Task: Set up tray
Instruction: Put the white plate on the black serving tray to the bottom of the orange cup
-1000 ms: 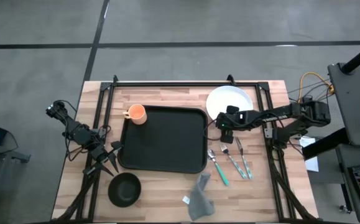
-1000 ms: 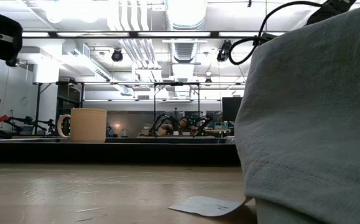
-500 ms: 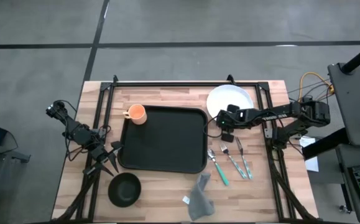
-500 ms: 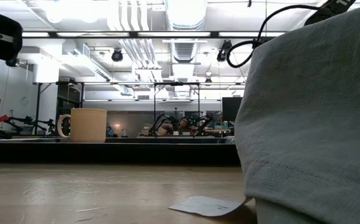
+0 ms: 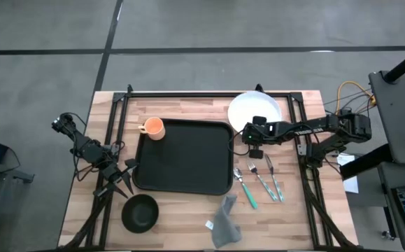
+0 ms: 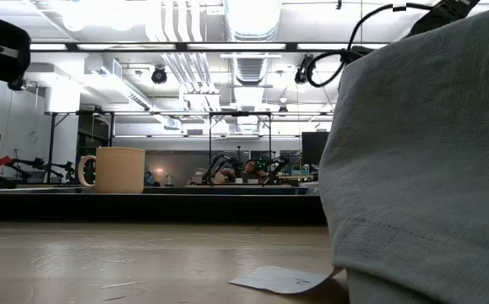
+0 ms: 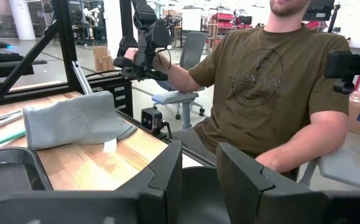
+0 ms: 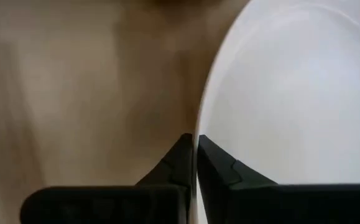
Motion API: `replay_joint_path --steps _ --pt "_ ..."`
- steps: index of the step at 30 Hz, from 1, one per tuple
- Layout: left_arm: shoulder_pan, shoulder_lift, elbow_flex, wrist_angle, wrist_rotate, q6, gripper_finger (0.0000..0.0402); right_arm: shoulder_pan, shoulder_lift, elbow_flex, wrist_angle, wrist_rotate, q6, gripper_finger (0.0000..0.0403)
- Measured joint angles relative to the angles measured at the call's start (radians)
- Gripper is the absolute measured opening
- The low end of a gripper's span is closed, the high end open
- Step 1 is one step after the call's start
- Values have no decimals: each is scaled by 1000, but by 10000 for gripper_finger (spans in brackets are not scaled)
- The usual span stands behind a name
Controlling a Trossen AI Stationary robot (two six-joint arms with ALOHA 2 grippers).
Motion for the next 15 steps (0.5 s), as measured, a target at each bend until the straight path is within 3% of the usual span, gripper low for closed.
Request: replay_joint_path --steps 8,15 --pt "0 0 0 0 0 0 81 27 0 63 0 37 11 8" --pt "0 0 0 0 0 0 81 119 0 82 4 30 -83 8"
